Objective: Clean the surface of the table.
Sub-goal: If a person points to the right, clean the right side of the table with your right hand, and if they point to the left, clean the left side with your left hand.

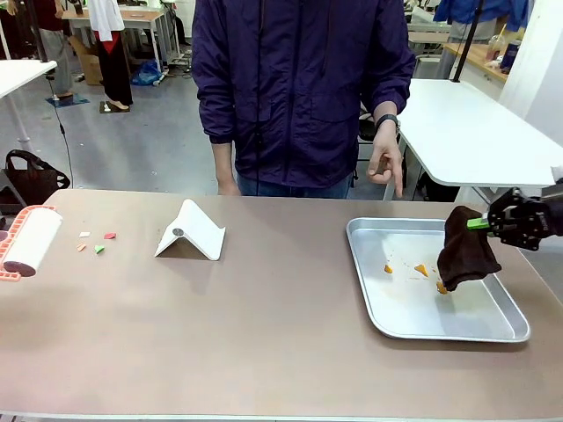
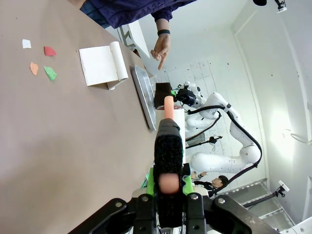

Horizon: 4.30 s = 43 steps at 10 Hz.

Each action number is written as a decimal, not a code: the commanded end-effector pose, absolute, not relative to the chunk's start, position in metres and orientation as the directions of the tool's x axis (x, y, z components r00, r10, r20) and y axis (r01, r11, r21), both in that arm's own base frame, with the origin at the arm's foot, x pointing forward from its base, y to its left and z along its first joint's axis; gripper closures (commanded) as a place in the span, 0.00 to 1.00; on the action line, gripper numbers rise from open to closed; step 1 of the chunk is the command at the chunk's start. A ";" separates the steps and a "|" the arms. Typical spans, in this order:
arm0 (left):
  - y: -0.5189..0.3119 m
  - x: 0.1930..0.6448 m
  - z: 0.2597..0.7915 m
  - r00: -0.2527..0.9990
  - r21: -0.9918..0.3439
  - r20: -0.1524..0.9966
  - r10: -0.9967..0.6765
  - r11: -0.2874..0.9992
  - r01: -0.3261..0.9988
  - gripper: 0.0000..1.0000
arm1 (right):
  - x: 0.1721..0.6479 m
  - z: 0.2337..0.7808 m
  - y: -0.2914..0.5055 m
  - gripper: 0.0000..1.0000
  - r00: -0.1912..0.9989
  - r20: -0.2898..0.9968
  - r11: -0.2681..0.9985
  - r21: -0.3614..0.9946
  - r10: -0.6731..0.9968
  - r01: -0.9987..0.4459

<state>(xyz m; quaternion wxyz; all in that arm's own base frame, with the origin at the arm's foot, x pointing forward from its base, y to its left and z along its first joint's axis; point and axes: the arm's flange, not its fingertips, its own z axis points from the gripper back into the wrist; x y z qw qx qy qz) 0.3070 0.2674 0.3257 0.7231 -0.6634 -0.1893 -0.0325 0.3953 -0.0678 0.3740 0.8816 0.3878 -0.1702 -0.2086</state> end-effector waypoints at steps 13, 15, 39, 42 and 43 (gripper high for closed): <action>0.268 0.305 0.328 0.925 -0.947 0.319 0.205 0.114 0.301 0.96 | 0.468 0.289 0.022 0.88 0.882 0.076 0.729 0.599 -0.464 0.332; 0.268 0.305 0.328 0.925 -0.947 0.319 0.205 0.114 0.301 0.96 | 0.476 0.286 0.043 0.88 0.901 0.084 0.738 0.609 -0.425 0.291; 0.268 0.305 0.328 0.925 -0.947 0.319 0.205 0.114 0.301 0.96 | 0.425 0.322 -0.057 0.88 0.926 0.033 0.659 0.712 -0.377 0.242; 0.268 0.305 0.328 0.925 -0.947 0.319 0.205 0.114 0.301 0.96 | 0.407 0.347 -0.086 0.88 0.931 -0.076 0.336 0.920 -0.357 0.204; 0.268 0.305 0.328 0.925 -0.947 0.319 0.205 0.114 0.301 0.96 | 0.394 0.357 -0.099 0.88 0.934 -0.109 0.224 0.955 -0.340 0.193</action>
